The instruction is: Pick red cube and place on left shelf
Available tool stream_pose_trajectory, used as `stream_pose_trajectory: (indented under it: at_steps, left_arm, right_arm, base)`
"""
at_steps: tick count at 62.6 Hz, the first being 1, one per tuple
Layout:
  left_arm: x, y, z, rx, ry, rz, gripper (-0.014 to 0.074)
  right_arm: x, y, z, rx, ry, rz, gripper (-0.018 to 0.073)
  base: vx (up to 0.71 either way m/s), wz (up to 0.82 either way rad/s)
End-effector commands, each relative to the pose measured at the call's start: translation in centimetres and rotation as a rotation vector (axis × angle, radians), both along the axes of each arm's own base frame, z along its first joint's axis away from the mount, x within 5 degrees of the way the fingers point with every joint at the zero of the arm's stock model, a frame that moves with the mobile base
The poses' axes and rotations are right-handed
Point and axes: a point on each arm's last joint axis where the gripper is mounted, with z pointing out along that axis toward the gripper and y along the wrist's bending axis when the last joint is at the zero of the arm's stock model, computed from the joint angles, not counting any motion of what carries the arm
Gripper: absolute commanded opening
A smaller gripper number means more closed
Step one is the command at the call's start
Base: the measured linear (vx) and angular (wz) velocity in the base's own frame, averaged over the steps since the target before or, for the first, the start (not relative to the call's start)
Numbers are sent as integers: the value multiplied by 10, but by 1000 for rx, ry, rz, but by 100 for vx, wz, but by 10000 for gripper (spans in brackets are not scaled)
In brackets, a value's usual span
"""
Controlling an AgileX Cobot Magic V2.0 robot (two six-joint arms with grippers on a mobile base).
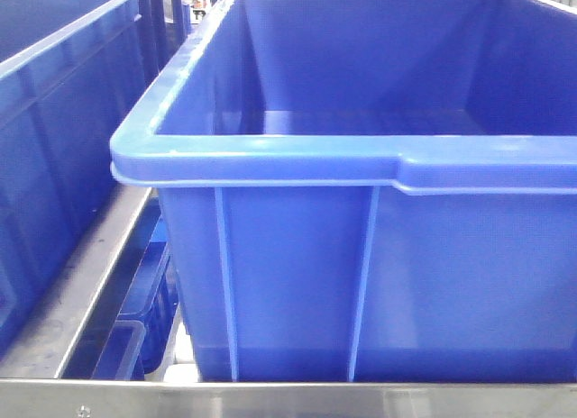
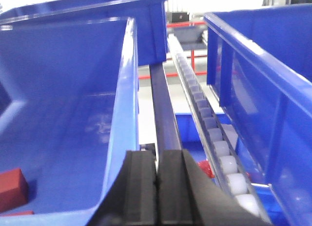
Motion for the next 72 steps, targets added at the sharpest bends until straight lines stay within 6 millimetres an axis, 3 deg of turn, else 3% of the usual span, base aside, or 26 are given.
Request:
stream_pose_trajectory:
  at_steps: [1,72]
  left_arm:
    - [0,0,-2,-18,-53,-2,90]
    - [0,0,-2,-18,-53,-2,90]
  right_arm:
    - [-4,0,16,-22,-125,-11,22]
    - [-4,0,16,-44,-122,-12,22]
  base:
    - [0,0]
    - [0,0]
